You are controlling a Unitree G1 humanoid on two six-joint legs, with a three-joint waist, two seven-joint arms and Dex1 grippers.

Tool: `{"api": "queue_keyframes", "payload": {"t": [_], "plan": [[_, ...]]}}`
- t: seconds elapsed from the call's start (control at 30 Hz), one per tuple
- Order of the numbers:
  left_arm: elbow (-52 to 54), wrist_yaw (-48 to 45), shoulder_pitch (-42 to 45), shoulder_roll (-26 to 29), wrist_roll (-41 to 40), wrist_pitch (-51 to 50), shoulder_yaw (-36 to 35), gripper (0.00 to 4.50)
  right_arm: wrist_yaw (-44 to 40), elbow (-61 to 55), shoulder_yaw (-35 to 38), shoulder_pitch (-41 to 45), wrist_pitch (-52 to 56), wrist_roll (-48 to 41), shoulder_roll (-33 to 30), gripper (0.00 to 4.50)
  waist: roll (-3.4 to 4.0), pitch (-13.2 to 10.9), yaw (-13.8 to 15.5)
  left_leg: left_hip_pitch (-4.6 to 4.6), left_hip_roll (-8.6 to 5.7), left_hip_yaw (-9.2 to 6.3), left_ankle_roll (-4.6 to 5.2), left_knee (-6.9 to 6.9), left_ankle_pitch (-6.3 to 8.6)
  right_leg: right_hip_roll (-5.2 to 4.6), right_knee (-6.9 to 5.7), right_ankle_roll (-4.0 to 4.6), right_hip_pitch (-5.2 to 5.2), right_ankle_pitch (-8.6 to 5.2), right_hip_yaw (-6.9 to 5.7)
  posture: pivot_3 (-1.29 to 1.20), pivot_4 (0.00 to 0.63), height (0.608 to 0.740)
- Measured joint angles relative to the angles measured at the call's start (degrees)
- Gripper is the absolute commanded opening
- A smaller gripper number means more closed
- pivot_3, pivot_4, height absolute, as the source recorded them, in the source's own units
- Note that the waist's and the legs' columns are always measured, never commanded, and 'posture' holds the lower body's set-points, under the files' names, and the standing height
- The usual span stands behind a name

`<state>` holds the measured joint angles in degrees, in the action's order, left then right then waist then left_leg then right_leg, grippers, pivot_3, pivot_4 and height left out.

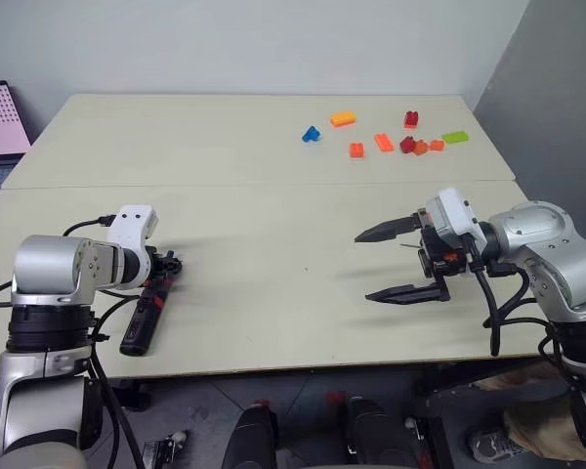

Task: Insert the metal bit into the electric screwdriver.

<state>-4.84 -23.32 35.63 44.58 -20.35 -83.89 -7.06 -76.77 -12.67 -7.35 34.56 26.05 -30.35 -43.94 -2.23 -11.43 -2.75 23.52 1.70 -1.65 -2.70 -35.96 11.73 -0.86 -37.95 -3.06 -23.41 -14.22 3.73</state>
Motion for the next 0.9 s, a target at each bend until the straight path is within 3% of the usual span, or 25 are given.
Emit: {"api": "queue_keyframes", "payload": {"t": [0.2,0.27,0.33,0.43,0.53,0.7,0.9], "plan": [[5.0,-3.7,-0.2,1.6,-1.9,0.3,2.3,1.64,1.6,-0.9,2.0,-1.0,0.9,-0.2,-1.2,4.50,0.00,0.0,0.1,0.25,0.00,-0.04,0.00,-0.03,0.00,0.00,0.00,0.00,-0.19,0.01,-0.02,0.00,0.150,0.740],[9.6,-4.0,2.2,-3.1,-4.0,0.3,1.9,1.64,2.7,-1.9,4.1,-3.0,2.5,-0.7,-2.8,4.50,-0.02,0.0,1.4,0.41,-0.10,-0.16,0.00,-0.13,0.00,-0.10,0.01,-0.01,-0.19,0.01,-0.17,0.00,0.150,0.740],[15.4,-4.7,5.7,-12.2,-7.9,1.4,1.8,1.64,4.7,-3.8,6.9,-4.8,4.6,-2.0,-4.1,4.50,-0.05,0.0,2.9,0.58,-0.19,-0.28,0.00,-0.29,-0.01,-0.20,0.08,-0.04,-0.16,0.03,-0.30,0.00,0.150,0.740],[20.9,-8.1,7.5,-16.7,-12.9,4.2,3.4,1.64,6.8,-7.3,9.5,-6.5,6.3,-3.7,-5.1,4.50,-0.07,0.0,2.3,0.56,-0.16,-0.13,0.00,-0.29,0.00,-0.19,0.19,-0.11,-0.15,0.09,-0.15,0.00,0.150,0.740],[23.0,-10.4,7.2,-18.2,-12.4,13.9,6.2,1.64,9.5,-7.9,11.9,-9.5,8.1,-3.7,-6.2,4.50,-0.05,0.0,1.1,0.32,-0.09,-0.01,0.00,-0.08,-0.01,-0.12,0.10,-0.07,-0.15,0.07,-0.03,0.00,0.150,0.740],[18.5,-9.8,4.4,-27.8,-7.0,33.9,10.5,1.64,14.5,-11.6,13.5,-12.1,9.1,-3.7,-5.6,4.50,0.08,0.1,1.0,0.12,-0.10,0.07,0.01,-0.15,-0.01,-0.07,0.09,-0.11,0.05,0.08,0.08,0.00,0.150,0.740],[11.3,-10.0,-1.1,-29.5,0.5,51.1,14.5,1.64,18.2,-13.5,13.5,-12.6,9.5,-3.7,-4.9,4.50,0.07,0.0,0.9,0.15,-0.09,0.13,0.04,-0.16,-0.03,-0.05,0.11,-0.15,0.02,0.12,0.17,0.00,0.150,0.740]]}}
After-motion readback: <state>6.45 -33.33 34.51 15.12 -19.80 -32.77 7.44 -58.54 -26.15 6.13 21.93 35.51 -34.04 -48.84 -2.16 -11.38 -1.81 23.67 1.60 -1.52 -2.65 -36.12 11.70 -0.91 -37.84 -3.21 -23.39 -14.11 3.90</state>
